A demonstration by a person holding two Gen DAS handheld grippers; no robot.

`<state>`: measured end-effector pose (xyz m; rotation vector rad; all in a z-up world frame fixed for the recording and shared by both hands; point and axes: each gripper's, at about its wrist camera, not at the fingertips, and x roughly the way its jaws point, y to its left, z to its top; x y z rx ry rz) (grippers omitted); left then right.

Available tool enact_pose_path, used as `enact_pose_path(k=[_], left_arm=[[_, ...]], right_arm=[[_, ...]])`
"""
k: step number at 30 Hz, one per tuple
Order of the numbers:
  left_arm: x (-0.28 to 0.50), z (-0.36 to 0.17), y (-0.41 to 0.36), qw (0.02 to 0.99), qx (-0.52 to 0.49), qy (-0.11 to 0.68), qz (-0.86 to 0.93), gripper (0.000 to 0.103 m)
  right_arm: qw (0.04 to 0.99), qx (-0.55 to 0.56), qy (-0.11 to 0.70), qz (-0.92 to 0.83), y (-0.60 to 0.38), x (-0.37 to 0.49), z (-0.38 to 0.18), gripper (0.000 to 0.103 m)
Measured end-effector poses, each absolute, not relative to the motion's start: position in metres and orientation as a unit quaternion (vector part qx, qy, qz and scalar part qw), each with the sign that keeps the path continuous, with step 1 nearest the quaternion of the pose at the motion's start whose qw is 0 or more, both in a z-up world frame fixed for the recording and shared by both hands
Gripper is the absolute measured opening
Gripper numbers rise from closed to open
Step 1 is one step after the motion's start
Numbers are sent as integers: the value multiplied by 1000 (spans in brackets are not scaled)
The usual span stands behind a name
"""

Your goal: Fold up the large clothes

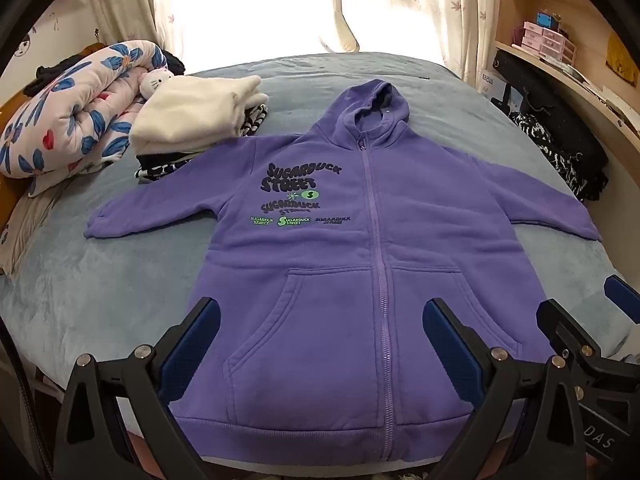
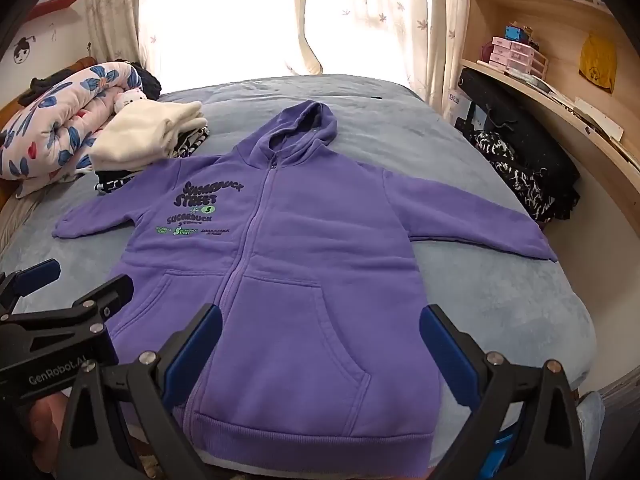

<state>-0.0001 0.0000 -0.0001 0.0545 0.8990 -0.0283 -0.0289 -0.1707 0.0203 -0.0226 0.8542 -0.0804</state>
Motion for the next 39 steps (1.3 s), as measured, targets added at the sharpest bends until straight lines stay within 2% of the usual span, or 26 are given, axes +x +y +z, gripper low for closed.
enact_pose_path(k=[39], left_arm=[[2, -3, -2, 894, 19, 447, -11, 101]], right_arm=[[903, 3, 428, -34, -174, -22, 7, 100]])
